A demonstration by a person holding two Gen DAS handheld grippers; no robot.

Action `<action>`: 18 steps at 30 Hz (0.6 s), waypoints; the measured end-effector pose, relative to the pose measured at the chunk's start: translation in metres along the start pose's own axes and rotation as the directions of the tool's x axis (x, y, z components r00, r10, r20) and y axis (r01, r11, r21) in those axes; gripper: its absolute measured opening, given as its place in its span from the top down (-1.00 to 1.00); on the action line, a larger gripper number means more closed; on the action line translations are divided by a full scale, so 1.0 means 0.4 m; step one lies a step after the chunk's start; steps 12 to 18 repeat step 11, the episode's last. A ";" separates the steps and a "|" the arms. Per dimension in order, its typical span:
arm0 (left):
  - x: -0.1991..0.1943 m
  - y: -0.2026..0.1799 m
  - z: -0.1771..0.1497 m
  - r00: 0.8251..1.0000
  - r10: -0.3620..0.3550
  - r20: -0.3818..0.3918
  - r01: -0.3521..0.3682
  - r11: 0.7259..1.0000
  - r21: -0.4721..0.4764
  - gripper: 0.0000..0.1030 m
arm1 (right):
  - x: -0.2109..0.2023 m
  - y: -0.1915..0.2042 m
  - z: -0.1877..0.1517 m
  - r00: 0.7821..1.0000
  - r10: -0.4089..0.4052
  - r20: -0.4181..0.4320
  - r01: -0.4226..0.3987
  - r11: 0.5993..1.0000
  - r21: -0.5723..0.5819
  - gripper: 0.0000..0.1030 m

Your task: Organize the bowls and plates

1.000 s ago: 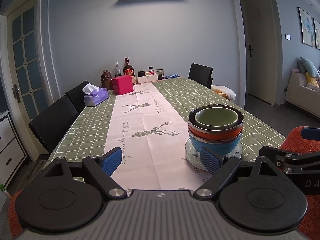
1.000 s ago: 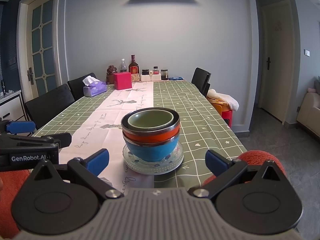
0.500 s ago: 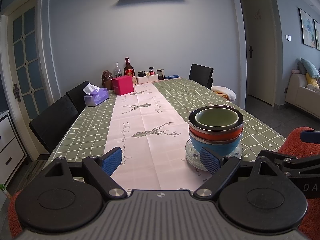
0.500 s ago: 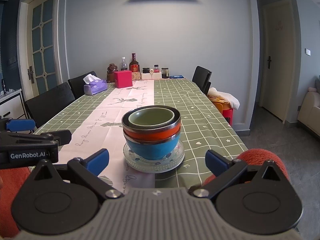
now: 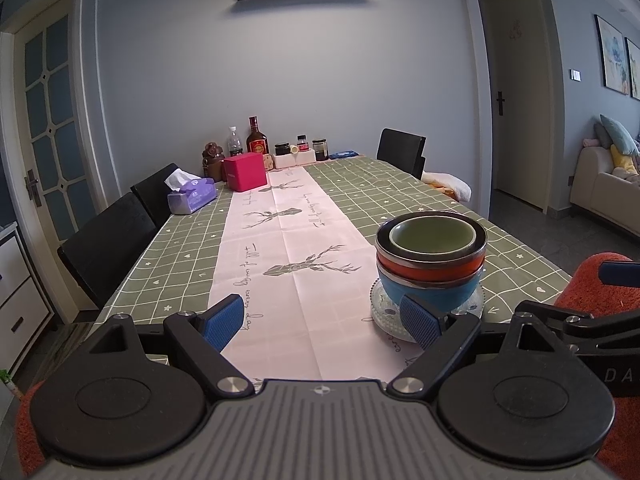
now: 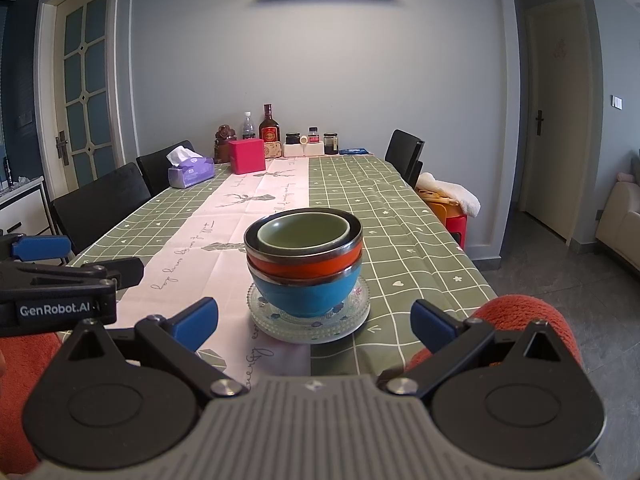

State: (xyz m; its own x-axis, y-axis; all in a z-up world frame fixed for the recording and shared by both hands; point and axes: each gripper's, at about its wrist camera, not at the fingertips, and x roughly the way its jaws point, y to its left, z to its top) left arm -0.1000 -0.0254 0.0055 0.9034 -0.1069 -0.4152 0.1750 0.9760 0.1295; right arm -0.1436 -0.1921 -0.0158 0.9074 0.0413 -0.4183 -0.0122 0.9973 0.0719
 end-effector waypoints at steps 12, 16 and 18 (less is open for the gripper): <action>-0.001 -0.001 0.001 1.000 -0.002 0.007 0.002 1.000 0.007 -0.99 | 0.002 -0.001 -0.001 1.000 0.001 -0.002 -0.001 1.000 0.001 -0.95; -0.001 -0.001 0.001 1.000 -0.002 0.007 0.002 1.000 0.007 -0.99 | 0.002 -0.001 -0.001 1.000 0.001 -0.002 -0.001 1.000 0.001 -0.95; -0.001 -0.001 0.001 1.000 -0.002 0.007 0.002 1.000 0.007 -0.99 | 0.002 -0.001 -0.001 1.000 0.001 -0.002 -0.001 1.000 0.001 -0.95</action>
